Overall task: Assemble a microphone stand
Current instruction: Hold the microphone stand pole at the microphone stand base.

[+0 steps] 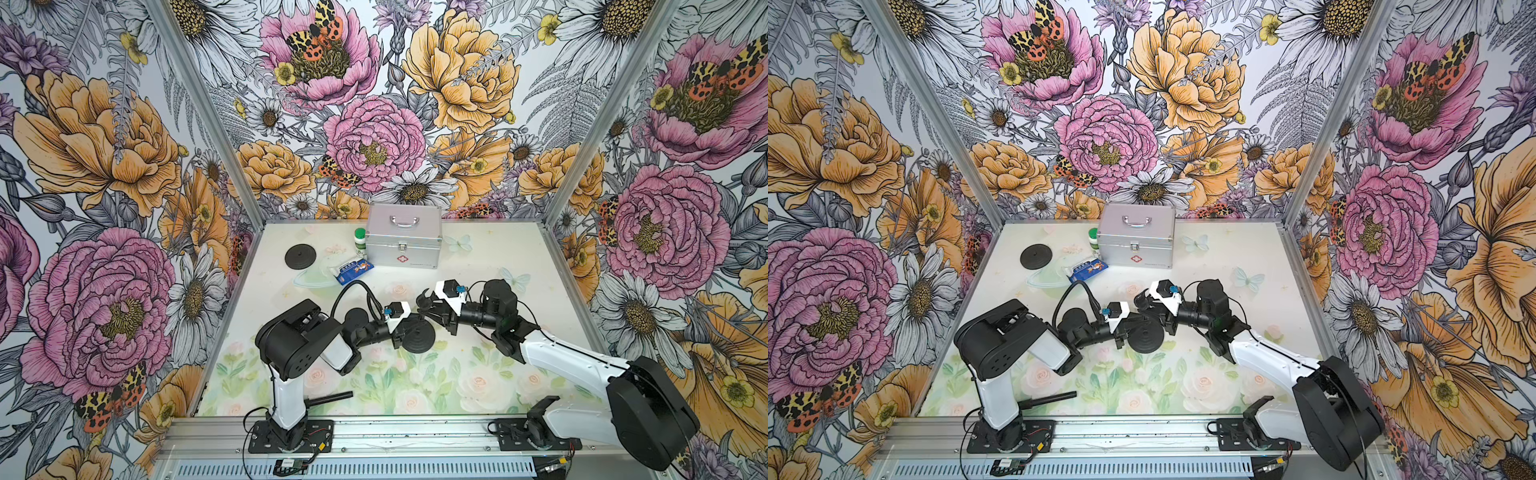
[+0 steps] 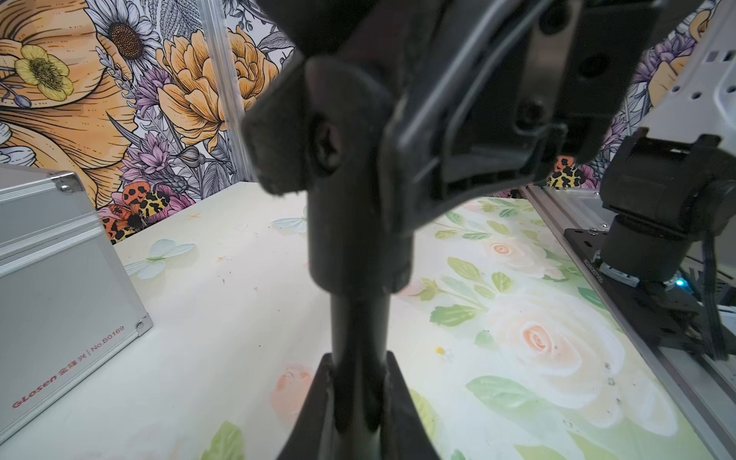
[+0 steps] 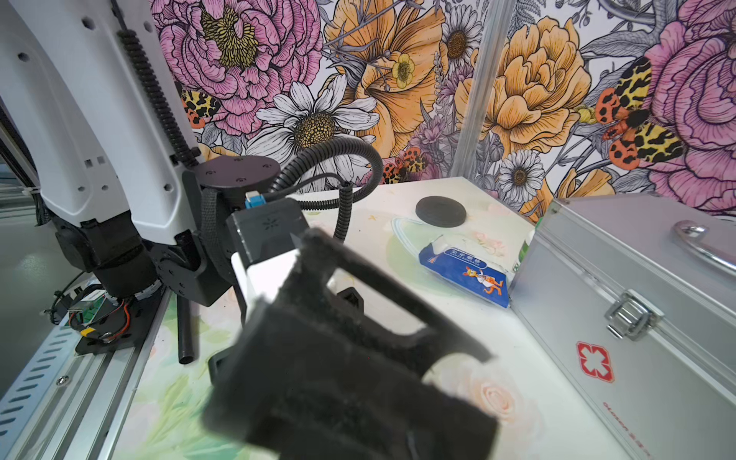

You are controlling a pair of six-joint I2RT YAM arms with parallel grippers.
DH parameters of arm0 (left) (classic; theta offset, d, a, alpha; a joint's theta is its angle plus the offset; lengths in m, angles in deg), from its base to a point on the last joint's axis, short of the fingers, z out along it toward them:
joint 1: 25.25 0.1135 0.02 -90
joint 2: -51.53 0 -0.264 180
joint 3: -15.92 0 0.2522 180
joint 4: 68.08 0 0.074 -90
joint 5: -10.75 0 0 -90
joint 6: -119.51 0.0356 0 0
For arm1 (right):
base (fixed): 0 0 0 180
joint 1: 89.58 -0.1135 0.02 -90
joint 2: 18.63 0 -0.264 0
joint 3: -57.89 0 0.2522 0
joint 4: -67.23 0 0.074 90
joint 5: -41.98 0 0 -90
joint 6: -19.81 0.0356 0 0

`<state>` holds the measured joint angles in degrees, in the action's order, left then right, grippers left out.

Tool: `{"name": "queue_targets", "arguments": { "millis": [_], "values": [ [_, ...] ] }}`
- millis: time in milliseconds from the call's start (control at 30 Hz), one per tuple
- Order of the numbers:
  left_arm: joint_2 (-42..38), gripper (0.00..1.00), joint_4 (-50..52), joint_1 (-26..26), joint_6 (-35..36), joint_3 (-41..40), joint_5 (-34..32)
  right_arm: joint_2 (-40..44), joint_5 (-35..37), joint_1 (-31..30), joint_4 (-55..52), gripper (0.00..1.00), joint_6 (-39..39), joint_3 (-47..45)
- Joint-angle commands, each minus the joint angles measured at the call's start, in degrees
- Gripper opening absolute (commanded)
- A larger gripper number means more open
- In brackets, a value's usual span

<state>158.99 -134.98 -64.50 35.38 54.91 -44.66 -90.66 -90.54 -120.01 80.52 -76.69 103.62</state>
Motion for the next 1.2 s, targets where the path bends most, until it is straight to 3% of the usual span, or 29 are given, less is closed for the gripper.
{"name": "queue_targets", "arguments": {
  "millis": [0, 200, 400, 700, 1167],
  "values": [
    [0.35, 0.13, -0.26, -0.1, -0.69, 0.23, -1.89, -0.03, 0.92, -0.34, 1.85, 0.18, -0.46, -1.11],
    [0.64, 0.16, -0.2, 0.13, -1.65, 0.52, -1.53, -2.5, 0.57, -0.46, 2.04, 0.14, 0.45, -1.26],
    [2.11, 0.3, -0.23, -0.04, -1.55, 0.78, -1.33, -4.41, 3.76, -0.68, 6.03, 0.11, 2.92, -2.82],
    [4.79, 0.29, -0.22, 0.48, -1.2, 1.48, -2.45, -7.27, 4.57, -1.23, 11.47, 0.11, 4.48, -3.95],
    [7.22, 0.26, -0.2, 1.83, -2.0, 2.89, -3.99, -8.34, 3.92, -1.22, 10.07, 0.12, 2.2, -4.29]
  ]
}}
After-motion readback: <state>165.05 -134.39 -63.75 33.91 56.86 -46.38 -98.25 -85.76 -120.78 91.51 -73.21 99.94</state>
